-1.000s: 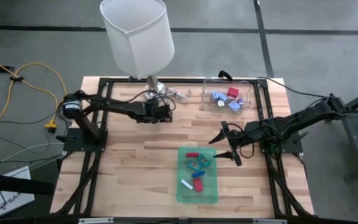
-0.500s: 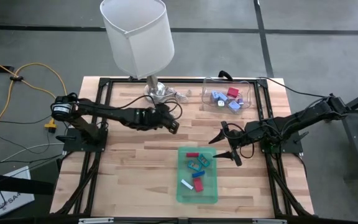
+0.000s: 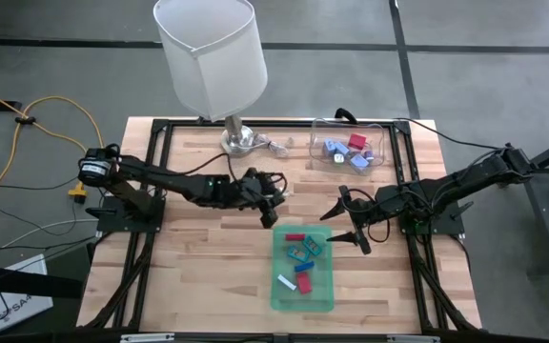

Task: Pick & Place Office items
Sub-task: Put the green charger adapter into the transparent bin

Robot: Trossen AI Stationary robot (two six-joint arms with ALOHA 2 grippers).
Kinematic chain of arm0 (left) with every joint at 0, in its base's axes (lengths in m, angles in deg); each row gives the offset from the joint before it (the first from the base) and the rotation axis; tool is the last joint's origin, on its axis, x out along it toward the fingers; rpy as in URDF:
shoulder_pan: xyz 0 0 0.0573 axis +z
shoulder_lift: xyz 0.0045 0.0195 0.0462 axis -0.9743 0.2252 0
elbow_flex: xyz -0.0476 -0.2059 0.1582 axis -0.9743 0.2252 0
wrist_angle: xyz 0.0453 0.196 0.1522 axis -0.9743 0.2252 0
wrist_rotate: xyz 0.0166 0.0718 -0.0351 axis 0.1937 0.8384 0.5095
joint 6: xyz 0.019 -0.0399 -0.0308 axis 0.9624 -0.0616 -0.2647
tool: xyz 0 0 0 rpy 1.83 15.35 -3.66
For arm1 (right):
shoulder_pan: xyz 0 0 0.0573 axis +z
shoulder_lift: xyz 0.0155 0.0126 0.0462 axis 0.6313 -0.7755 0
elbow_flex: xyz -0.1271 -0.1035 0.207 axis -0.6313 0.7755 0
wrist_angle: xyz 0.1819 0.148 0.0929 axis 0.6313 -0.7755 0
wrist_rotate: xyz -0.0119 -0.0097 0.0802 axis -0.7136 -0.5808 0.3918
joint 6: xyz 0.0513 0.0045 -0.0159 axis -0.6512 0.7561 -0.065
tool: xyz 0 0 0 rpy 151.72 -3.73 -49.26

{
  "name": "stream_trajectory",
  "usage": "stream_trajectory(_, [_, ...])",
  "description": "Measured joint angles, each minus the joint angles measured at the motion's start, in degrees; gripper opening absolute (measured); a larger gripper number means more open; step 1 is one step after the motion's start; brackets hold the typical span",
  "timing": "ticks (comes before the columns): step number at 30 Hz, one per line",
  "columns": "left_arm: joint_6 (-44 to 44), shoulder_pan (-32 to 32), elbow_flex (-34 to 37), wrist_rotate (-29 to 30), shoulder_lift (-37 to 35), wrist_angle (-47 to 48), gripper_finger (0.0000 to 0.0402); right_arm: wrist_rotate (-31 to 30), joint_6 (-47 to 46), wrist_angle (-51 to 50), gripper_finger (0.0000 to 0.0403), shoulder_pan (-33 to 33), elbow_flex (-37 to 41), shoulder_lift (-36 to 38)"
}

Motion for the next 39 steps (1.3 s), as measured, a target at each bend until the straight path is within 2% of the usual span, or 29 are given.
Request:
stream_trajectory(12, [10.2,-4.1,0.0,-4.9,0.0,-9.4,0.0134,0.0,0.0,0.0,0.0267,0.0,0.0,0.0])
stream_trajectory(34, [14.5,-7.7,0.0,-4.8,0.0,-9.4,0.0134,-2.9,1.5,1.1,0.0267,0.0,0.0,0.0])
stream_trajectory(39, [15.3,-7.6,0.0,-4.7,0.1,-10.3,0.0134,-3.2,1.3,4.3,0.0267,0.0,0.0,0.0])
